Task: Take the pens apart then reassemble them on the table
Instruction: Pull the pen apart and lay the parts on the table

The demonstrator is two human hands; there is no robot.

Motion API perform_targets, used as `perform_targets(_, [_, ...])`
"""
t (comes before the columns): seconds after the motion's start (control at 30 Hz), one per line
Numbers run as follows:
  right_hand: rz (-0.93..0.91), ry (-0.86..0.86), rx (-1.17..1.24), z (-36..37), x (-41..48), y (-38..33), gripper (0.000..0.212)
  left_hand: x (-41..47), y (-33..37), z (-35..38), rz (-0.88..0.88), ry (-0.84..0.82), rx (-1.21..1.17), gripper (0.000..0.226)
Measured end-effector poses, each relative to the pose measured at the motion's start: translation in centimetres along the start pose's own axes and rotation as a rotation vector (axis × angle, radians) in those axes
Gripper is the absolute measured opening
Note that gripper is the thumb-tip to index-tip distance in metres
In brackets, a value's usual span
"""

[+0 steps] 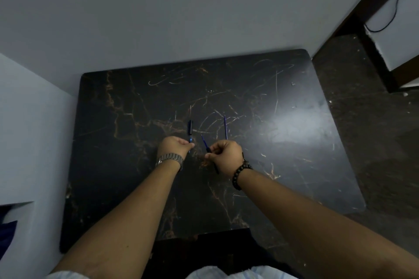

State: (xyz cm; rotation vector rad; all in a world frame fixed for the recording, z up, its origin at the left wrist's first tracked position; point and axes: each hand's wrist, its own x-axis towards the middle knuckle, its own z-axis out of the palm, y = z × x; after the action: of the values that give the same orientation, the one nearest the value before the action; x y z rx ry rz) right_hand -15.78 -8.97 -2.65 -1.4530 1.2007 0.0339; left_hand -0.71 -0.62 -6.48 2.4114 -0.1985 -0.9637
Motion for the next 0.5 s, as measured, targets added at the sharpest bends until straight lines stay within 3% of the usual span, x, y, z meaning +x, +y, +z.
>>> perform_targets(0.23, [-0.026, 0.032, -0.088, -1.1, 0.5, 0.6, 0.022, -0.3, 0.5, 0.0, -0.046, 0.025, 0.061, 0.027])
perform_targets(0.37, [0.001, 0.019, -0.042, -1.3, 0.8, 0.5, 0.016, -1.6, 0.9, -0.2, 0.148, 0.081, -0.097, 0.023])
perform_targets(0.5, [-0.011, 0.039, 0.013, -0.9, 0.9, 0.3, 0.015, -3.3, 1.8, 0.5, 0.284, -0.107, -0.300, 0.010])
